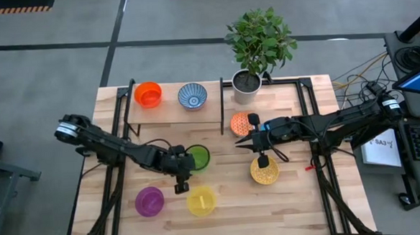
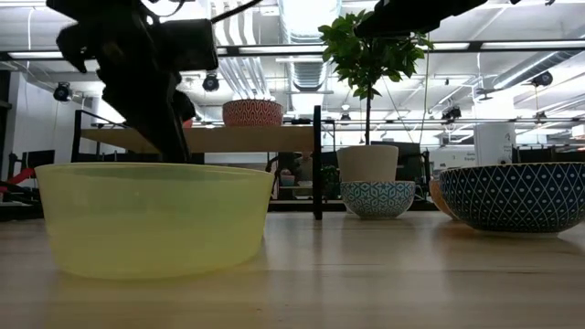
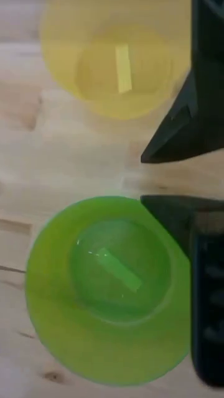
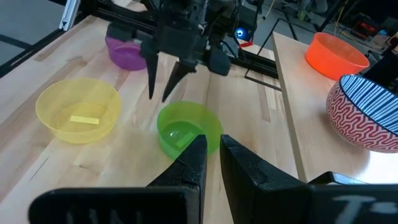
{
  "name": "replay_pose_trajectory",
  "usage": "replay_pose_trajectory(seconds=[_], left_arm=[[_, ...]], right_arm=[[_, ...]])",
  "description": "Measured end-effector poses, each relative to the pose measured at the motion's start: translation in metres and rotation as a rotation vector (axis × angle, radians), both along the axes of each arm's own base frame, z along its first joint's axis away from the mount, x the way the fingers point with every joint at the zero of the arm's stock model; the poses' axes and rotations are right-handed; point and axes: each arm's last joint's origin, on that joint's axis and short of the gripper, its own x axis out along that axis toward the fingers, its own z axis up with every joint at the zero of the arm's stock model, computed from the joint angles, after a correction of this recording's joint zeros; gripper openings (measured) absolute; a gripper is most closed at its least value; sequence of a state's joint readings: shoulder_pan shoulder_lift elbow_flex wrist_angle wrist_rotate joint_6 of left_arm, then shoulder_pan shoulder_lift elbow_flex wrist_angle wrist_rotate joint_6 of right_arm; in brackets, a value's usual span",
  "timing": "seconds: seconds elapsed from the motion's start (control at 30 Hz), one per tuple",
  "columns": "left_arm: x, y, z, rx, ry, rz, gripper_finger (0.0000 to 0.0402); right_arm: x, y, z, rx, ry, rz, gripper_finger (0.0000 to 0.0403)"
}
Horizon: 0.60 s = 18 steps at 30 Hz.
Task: Place and stack bowls onto a shelf
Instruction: Stack the green bowl on the orange bowl on the shelf
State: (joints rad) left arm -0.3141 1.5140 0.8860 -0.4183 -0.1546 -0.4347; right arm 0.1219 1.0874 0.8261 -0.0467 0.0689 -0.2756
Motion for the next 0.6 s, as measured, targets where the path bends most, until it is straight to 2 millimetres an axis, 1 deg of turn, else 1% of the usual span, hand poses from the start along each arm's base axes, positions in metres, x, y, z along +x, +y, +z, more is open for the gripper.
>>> replay_pose_trajectory(seconds=[0.17, 0.3, 0.43, 0.6], left_arm=[[0.004, 0.001, -0.013, 0.078, 0.029, 0.028, 0.015], [0.007, 0.0, -0.02, 0.101, 0.043, 0.0, 0.018], [0.01, -0.001, -0.031, 0.11, 0.068, -0.003, 0.0182], [0.012, -0.002, -0.042, 0.121, 0.105, -0.004, 0.015]], right_arm=[[0.0, 0.0, 0.0, 0.001, 0.0, 0.0, 0.0034], [0.0, 0.0, 0.0, 0.003, 0.0, -0.001, 0.0034], [0.0, 0.0, 0.0, 0.002, 0.0, -0.001, 0.0034], [0.0, 0.0, 0.0, -0.001, 0.0, 0.0, 0.0034]])
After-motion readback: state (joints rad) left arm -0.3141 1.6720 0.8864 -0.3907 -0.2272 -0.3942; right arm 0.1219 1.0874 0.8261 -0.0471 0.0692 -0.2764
